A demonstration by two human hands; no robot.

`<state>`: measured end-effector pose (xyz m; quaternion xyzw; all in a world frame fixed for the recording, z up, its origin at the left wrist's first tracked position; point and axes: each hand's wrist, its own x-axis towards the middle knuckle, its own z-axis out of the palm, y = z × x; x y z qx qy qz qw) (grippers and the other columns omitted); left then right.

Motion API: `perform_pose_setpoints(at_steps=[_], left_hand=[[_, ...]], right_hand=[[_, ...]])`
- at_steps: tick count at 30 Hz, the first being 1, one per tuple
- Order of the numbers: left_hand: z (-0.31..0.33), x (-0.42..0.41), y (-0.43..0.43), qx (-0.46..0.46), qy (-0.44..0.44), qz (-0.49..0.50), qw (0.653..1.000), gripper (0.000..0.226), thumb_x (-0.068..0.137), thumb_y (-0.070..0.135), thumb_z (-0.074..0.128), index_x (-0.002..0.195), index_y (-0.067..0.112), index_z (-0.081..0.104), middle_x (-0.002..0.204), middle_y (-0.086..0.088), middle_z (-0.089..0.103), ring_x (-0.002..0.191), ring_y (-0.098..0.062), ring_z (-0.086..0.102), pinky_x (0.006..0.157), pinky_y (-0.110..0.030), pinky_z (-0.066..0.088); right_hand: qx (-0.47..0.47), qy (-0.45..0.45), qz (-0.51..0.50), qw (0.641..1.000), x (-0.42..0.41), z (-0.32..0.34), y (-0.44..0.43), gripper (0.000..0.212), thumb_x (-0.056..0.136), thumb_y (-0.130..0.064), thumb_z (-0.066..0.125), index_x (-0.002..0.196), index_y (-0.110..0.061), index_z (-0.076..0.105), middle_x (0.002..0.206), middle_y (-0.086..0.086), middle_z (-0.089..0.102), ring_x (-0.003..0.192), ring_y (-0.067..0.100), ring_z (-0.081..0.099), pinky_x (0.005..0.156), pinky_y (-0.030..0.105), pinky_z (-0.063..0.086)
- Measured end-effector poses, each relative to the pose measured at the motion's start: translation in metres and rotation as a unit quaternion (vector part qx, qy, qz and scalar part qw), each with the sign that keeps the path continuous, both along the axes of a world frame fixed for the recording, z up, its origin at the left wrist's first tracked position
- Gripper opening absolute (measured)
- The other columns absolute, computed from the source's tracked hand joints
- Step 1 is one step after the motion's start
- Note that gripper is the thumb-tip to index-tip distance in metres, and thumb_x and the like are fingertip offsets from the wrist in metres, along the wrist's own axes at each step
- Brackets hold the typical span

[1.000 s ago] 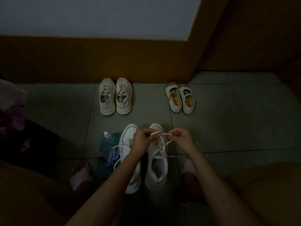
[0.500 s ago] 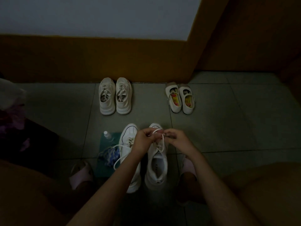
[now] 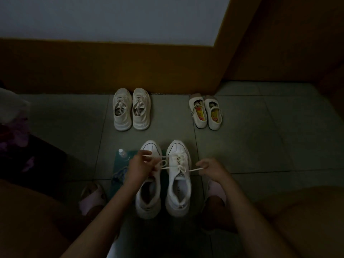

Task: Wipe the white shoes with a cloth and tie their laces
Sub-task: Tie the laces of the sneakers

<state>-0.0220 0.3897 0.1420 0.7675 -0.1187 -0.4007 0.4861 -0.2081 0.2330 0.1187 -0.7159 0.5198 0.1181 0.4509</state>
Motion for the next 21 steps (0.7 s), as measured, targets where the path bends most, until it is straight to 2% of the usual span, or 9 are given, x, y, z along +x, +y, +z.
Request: perform_pose_setpoints(at_steps=[2, 4, 7, 9, 11, 14, 16, 18, 21], left_hand=[[0.001, -0.005, -0.003, 0.023, -0.126, -0.033, 0.991, 0.035, 0.076, 0.013, 0.075, 0.104, 0.01, 0.055, 0.095, -0.005, 0.06, 0.074, -0.02, 0.061, 0.058, -0.028, 0.048], [0.003, -0.014, -0.009, -0.005, -0.259, -0.097, 0.961, 0.032, 0.075, 0.013, 0.075, 0.101, 0.012, 0.058, 0.104, -0.003, 0.054, 0.081, -0.02, 0.059, 0.069, -0.032, 0.049], [0.003, -0.03, -0.015, -0.036, -0.372, -0.25, 0.893, 0.021, 0.079, 0.014, 0.069, 0.1, 0.012, 0.063, 0.108, -0.006, 0.054, 0.093, -0.02, 0.055, 0.078, -0.026, 0.04], [-0.003, -0.033, -0.017, -0.009, -0.387, -0.317, 0.866, 0.024, 0.083, 0.022, 0.066, 0.104, 0.012, 0.065, 0.107, -0.007, 0.06, 0.102, -0.023, 0.054, 0.084, -0.028, 0.039], [-0.004, -0.033, -0.017, 0.037, -0.364, -0.353, 0.861, 0.027, 0.087, 0.028, 0.061, 0.109, 0.012, 0.063, 0.109, -0.007, 0.064, 0.102, -0.024, 0.057, 0.088, -0.03, 0.041], [-0.004, -0.028, -0.013, 0.093, -0.367, -0.401, 0.834, 0.023, 0.092, 0.027, 0.053, 0.106, 0.012, 0.062, 0.108, -0.009, 0.066, 0.1, -0.026, 0.06, 0.085, -0.03, 0.043], [-0.001, -0.024, -0.01, 0.101, -0.352, -0.396, 0.842, 0.021, 0.094, 0.024, 0.048, 0.1, 0.01, 0.063, 0.101, -0.009, 0.067, 0.095, -0.026, 0.061, 0.077, -0.029, 0.041], [0.002, -0.018, -0.008, 0.111, -0.336, -0.387, 0.851, 0.022, 0.095, 0.023, 0.045, 0.095, 0.011, 0.064, 0.09, -0.006, 0.067, 0.087, -0.024, 0.062, 0.069, -0.028, 0.038], [0.007, -0.011, -0.008, 0.111, -0.318, -0.383, 0.86, 0.023, 0.095, 0.022, 0.045, 0.089, 0.013, 0.065, 0.076, -0.003, 0.064, 0.078, -0.022, 0.062, 0.065, -0.028, 0.038]], right_hand=[[0.061, -0.082, -0.001, 0.995, 0.008, 0.006, 0.004, 0.026, 0.078, 0.001, 0.069, 0.102, -0.007, 0.064, 0.076, -0.002, 0.057, 0.074, 0.013, 0.056, 0.072, 0.024, 0.049], [0.077, -0.115, 0.004, 0.99, 0.011, 0.008, 0.006, 0.02, 0.082, -0.009, 0.069, 0.1, -0.011, 0.063, 0.083, 0.0, 0.059, 0.08, 0.012, 0.057, 0.071, 0.019, 0.046], [0.076, -0.121, 0.022, 0.989, 0.011, 0.007, 0.007, 0.009, 0.086, -0.015, 0.065, 0.094, -0.016, 0.062, 0.089, -0.001, 0.061, 0.089, 0.015, 0.058, 0.078, 0.025, 0.044], [0.091, -0.122, 0.036, 0.988, 0.009, 0.008, 0.009, 0.008, 0.087, -0.014, 0.063, 0.095, -0.011, 0.063, 0.084, -0.002, 0.062, 0.08, 0.012, 0.058, 0.075, 0.023, 0.045], [0.101, -0.126, 0.043, 0.986, 0.007, 0.008, 0.01, 0.002, 0.085, -0.014, 0.066, 0.086, -0.013, 0.063, 0.078, -0.001, 0.063, 0.073, 0.012, 0.058, 0.073, 0.026, 0.046], [0.056, -0.099, 0.031, 0.993, 0.005, 0.006, 0.007, 0.01, 0.082, -0.017, 0.069, 0.079, -0.008, 0.068, 0.071, 0.003, 0.062, 0.072, 0.016, 0.056, 0.072, 0.03, 0.043], [0.019, -0.07, 0.001, 0.997, 0.002, 0.006, 0.003, 0.015, 0.082, -0.015, 0.068, 0.07, -0.008, 0.067, 0.056, 0.0, 0.057, 0.06, 0.015, 0.05, 0.063, 0.026, 0.039], [-0.019, 0.002, 0.0, 1.0, -0.002, 0.007, -0.001, 0.028, 0.084, -0.021, 0.067, 0.058, -0.019, 0.059, 0.045, -0.007, 0.051, 0.051, 0.012, 0.045, 0.055, 0.023, 0.034], [-0.051, 0.1, 0.01, 0.994, -0.007, 0.008, -0.002, 0.029, 0.084, -0.029, 0.067, 0.057, -0.021, 0.057, 0.054, -0.005, 0.053, 0.06, 0.013, 0.052, 0.065, 0.024, 0.038]])
